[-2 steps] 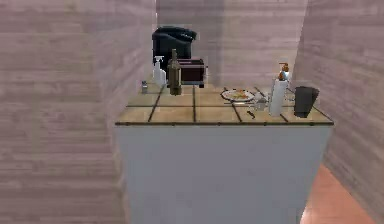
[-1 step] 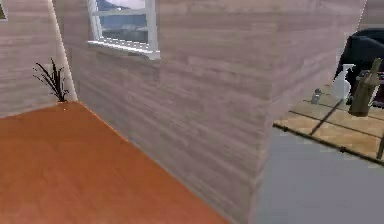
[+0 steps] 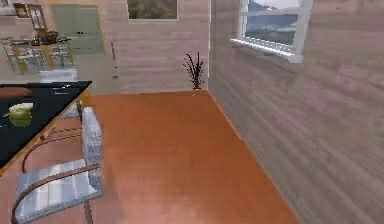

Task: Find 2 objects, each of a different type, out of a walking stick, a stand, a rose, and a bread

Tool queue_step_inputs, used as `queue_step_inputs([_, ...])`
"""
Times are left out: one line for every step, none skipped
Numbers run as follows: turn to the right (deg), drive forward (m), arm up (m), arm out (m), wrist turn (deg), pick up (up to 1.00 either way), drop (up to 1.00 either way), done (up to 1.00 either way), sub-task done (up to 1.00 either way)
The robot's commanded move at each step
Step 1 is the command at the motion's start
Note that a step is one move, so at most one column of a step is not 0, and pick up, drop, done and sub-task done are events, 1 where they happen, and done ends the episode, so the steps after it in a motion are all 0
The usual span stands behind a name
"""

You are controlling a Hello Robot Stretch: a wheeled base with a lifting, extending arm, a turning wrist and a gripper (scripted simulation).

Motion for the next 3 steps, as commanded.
queue_step_inputs([0.0, 0.85, 0.0, 0.0, 0.0, 0.0, 0.0, 0.0, 0.0])
queue_step_inputs([-9.0, 0.0, 0.0, 0.0, 0.0, 0.0, 0.0, 0.0, 0.0])
queue_step_inputs([0.0, 0.7, 0.0, 0.0, 0.0, 0.0, 0.0, 0.0, 0.0])
